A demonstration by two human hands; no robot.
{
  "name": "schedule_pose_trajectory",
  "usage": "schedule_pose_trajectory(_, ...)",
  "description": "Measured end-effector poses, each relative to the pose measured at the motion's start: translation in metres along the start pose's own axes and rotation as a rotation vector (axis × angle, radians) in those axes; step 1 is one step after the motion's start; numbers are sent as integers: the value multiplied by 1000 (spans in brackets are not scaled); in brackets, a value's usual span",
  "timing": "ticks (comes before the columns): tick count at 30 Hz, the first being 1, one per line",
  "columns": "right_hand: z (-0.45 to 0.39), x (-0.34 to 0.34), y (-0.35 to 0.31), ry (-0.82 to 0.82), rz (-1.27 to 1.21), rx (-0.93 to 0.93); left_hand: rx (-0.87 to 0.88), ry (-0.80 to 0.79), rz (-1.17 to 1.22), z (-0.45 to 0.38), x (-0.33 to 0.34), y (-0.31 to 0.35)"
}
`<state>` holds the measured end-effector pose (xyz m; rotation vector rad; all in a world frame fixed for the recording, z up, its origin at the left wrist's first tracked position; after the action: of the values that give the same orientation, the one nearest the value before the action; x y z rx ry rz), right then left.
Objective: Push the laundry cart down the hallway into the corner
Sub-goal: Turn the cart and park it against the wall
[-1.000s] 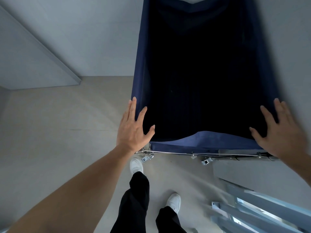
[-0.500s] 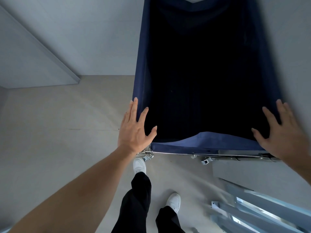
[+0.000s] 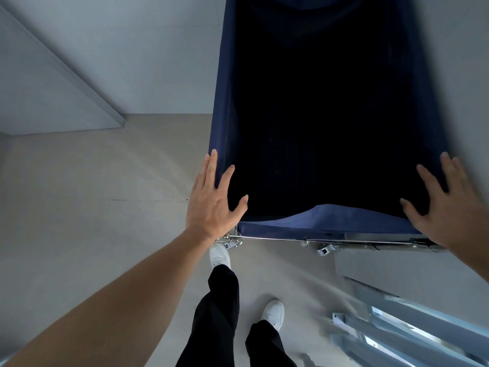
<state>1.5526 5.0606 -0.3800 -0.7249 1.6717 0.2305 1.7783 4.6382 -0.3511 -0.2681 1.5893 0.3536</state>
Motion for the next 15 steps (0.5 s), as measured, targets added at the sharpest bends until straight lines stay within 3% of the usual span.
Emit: schedule_pose_trajectory(15,-2,0,3,27,-30,-15,4,-17,37,0,-1,1)
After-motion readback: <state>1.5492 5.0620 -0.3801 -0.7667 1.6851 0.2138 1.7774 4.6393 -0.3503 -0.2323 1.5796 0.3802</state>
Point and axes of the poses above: each hand's wrist, its own z-axis away from the middle knuckle, its own x-axis out of the palm, y = z × x, the point moved 4 cm from there along -z, towards the middle knuckle, and after that the axes turned 11 degrees about -z, right-handed, at the moved point
